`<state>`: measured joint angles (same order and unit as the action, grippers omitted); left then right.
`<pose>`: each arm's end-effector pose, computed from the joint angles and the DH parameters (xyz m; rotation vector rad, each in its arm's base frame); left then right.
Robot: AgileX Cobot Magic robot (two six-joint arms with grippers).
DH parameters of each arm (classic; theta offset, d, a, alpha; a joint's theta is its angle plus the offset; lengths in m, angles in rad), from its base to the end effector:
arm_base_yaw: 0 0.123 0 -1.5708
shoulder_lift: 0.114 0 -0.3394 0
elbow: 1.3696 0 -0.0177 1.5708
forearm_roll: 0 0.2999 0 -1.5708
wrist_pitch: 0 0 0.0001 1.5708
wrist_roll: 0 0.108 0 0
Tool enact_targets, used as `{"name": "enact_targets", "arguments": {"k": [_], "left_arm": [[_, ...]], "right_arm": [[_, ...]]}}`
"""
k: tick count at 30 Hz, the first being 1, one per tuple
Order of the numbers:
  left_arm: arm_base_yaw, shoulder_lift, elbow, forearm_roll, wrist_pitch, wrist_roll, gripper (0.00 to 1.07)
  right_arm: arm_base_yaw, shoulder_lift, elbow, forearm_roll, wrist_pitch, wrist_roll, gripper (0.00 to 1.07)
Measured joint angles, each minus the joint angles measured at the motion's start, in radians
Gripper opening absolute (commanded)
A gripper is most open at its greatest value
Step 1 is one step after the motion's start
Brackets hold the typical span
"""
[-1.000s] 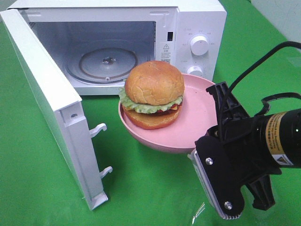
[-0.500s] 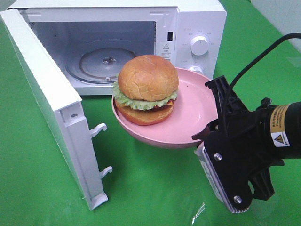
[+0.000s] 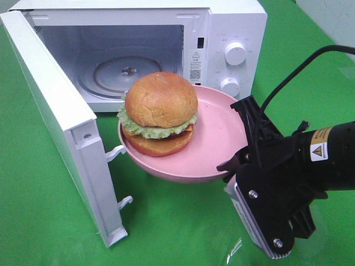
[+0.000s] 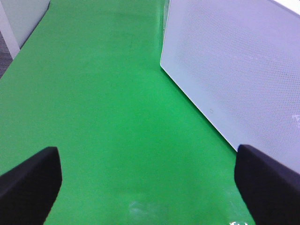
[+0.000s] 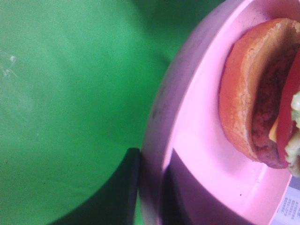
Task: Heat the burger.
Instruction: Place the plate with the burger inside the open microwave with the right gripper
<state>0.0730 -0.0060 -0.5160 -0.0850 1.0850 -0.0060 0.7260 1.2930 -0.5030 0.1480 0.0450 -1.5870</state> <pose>-0.0052 -0.0085 0.2964 -0.0745 2.0428 -0.0598 0.1970 0.1759 0.2040 -2.0721 1.0967 -0.3501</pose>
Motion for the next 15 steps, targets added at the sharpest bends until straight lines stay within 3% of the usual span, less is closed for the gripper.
{"name": "enact_targets", "arguments": {"k": [15], "left_arm": [[0.000, 0.000, 0.000, 0.000, 0.000, 0.000, 0.92]], "right_arm": [[0.000, 0.135, -0.106, 0.029, -0.045, -0.020, 0.01]]}}
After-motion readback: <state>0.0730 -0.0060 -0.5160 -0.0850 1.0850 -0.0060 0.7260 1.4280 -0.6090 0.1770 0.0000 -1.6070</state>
